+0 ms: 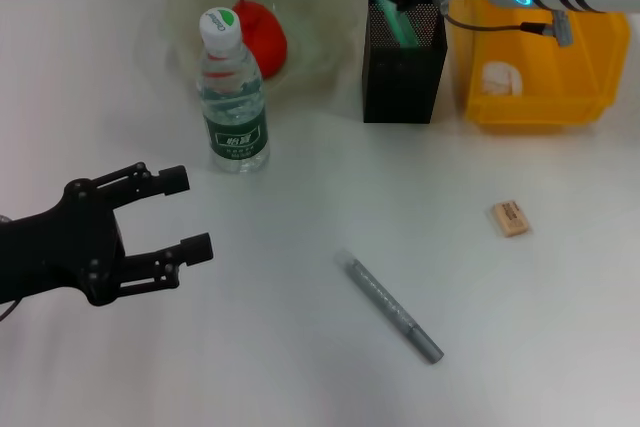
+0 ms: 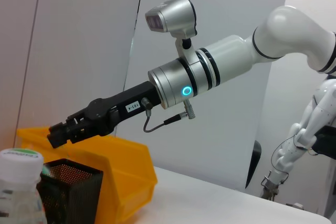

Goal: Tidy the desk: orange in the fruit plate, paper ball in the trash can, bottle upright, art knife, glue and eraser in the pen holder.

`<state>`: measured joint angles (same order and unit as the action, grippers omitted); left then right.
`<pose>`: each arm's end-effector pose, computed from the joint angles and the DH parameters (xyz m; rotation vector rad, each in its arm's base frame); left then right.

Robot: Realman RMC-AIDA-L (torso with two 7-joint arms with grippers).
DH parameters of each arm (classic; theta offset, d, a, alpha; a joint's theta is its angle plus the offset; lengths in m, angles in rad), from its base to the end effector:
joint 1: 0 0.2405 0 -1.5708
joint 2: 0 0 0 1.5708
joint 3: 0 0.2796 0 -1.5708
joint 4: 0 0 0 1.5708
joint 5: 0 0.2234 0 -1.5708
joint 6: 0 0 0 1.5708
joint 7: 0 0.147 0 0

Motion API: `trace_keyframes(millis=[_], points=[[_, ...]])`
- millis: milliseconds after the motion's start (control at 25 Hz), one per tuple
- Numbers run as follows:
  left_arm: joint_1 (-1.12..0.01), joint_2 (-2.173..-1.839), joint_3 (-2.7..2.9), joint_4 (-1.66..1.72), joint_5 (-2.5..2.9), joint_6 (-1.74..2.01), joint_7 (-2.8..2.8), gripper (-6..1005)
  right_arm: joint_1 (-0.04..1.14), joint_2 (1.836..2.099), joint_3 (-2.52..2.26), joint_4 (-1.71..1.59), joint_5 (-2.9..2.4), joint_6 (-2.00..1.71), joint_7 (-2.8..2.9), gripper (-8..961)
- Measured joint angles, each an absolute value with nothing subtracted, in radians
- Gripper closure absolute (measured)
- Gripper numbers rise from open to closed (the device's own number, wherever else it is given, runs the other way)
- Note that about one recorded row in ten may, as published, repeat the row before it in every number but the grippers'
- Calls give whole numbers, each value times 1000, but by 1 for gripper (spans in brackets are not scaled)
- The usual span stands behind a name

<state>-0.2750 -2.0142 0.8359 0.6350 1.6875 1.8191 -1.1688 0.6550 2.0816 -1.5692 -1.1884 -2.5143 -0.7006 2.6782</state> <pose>-0.3209 0.2645 0.0160 -2.6897 -0.4605 -1.0191 0.1356 0.4610 -0.0404 -2.2745 0.6295 0.1639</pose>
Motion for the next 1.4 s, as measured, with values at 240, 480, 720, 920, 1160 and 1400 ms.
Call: trace_keyframes(millis=[240, 480, 720, 920, 1160, 1400], points=[[-278, -2017, 836, 635, 1687, 1813, -1168, 168, 654, 2081, -1567, -1203, -2515, -729, 2678, 606], [-272, -2015, 836, 635, 1687, 1809, -1168, 168, 606, 2079, -1534, -1391, -2519, -952, 2672, 381], [-272, -2010, 836, 635, 1688, 1808, -1167, 168, 571, 2079, -1519, -1659, -2564, -1311, 2686, 302], [-277, -2010, 836, 635, 1689, 1808, -1162, 168, 578, 2082, -1531, -1793, -2656, -1560, 2752, 301], [-283, -2012, 836, 637, 1689, 1808, -1148, 168, 594, 2083, -1534, -1734, -2662, -1700, 2777, 301], [-287, -2013, 836, 637, 1689, 1798, -1141, 167, 592, 2085, -1544, -1617, -2743, -1685, 2810, 302]])
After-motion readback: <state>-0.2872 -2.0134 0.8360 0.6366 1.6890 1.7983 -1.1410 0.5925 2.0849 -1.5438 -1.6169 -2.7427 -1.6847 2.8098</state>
